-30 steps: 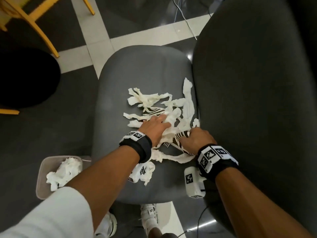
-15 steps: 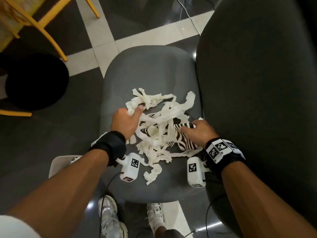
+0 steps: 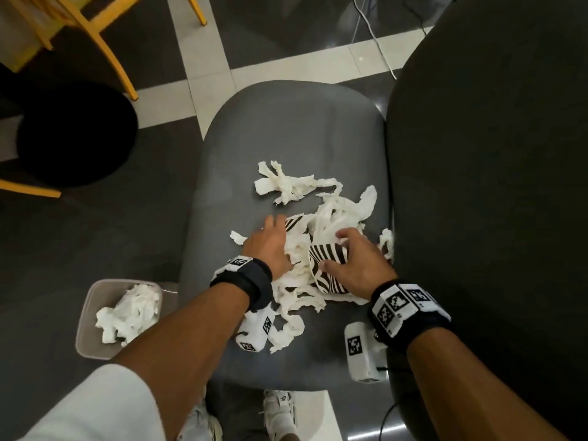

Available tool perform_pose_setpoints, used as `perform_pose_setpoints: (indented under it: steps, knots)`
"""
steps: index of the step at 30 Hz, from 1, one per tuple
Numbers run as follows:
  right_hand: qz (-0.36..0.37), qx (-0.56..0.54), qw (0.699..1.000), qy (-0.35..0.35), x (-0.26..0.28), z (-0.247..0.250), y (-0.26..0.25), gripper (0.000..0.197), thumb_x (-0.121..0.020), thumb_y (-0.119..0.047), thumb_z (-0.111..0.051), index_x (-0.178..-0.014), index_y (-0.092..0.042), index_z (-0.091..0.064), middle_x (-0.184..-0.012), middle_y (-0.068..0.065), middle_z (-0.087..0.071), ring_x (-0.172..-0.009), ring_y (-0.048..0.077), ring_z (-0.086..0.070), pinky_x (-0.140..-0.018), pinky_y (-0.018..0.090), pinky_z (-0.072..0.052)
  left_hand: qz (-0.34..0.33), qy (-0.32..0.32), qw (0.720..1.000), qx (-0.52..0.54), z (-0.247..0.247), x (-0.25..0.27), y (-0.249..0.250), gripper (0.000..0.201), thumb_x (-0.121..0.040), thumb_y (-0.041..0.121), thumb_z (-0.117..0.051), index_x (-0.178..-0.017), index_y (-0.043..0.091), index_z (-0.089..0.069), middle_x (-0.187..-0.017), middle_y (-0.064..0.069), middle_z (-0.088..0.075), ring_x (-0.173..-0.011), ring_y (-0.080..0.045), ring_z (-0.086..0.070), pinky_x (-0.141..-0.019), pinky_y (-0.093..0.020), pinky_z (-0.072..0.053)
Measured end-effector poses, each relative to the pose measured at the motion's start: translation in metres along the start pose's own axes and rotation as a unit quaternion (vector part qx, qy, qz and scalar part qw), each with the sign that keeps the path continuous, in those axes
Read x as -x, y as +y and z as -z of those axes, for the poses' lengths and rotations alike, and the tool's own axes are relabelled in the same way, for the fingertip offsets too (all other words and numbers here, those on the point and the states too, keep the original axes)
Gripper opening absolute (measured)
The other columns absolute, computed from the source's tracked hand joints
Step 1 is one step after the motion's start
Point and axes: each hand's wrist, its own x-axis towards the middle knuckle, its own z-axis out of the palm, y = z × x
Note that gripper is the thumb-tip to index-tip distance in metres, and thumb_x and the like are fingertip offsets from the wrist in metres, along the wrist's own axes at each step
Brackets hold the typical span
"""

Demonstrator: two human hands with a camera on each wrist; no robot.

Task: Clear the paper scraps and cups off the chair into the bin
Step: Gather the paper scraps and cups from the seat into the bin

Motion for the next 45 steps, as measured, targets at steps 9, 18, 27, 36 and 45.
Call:
perform_pose_setpoints:
  steps: [9, 18, 27, 36, 45]
  knots:
    - [0.059, -0.006, 0.997, 0.057, 0.010, 0.005, -0.013, 0.090, -0.078, -0.039, -0.076, -0.151, -0.036, -0.022, -0.145, 0.000, -0.038, -0.122, 0.020, -0.053, -0.105, 0.038, -0.047, 0.004, 0.083, 0.946, 0.313, 0.064, 0.030, -0.029, 0.026, -0.075, 0.035, -0.064, -0.080, 0.010, -0.060, -0.076, -0.003, -0.068, -0.070, -0.025, -0.062, -0.066, -0.040, -0.052]
    - [0.282, 0.074, 0.955, -0.056, 0.005, -0.032, -0.077, 0.118, -0.070, -0.044, -0.084, -0.155, -0.042, -0.001, -0.164, -0.016, -0.010, -0.144, 0.014, -0.036, -0.109, 0.043, -0.044, 0.016, -0.035, 0.842, 0.538, 0.105, 0.067, -0.067, 0.032, -0.064, 0.029, -0.063, -0.081, 0.002, -0.064, -0.077, -0.008, -0.061, -0.074, -0.022, -0.057, -0.072, -0.037, -0.043]
    - [0.242, -0.075, 0.967, -0.009, 0.007, -0.134, -0.161, 0.024, -0.085, -0.035, -0.060, -0.108, -0.032, -0.066, -0.103, -0.009, -0.074, -0.099, 0.014, -0.069, -0.088, 0.038, -0.056, 0.122, 0.053, 0.770, 0.623, 0.103, 0.123, -0.182, 0.014, -0.072, 0.022, -0.061, -0.075, 0.019, -0.075, -0.076, -0.003, -0.071, -0.078, -0.024, -0.068, -0.074, -0.037, -0.051]
    - [0.205, -0.076, 0.966, -0.136, 0.000, -0.311, -0.262, 0.031, -0.088, -0.036, -0.066, -0.116, -0.024, -0.058, -0.115, -0.006, -0.067, -0.105, 0.015, -0.064, -0.089, 0.032, -0.052, 0.265, 0.129, 0.767, 0.570, 0.042, 0.179, -0.350, 0.015, -0.085, 0.028, -0.063, -0.090, 0.020, -0.075, -0.078, 0.009, -0.077, -0.076, -0.008, -0.074, -0.070, -0.026, -0.056]
    - [0.216, -0.015, 0.959, -0.183, -0.063, -0.477, -0.243, 0.023, -0.084, -0.041, -0.056, -0.106, -0.036, -0.060, -0.108, -0.012, -0.066, -0.108, 0.011, -0.063, -0.096, 0.034, -0.052, 0.344, 0.095, 0.750, 0.557, -0.116, 0.137, -0.460, 0.021, -0.083, 0.042, -0.069, -0.104, 0.037, -0.068, -0.112, 0.007, -0.074, -0.108, -0.020, -0.068, -0.099, -0.042, -0.055]
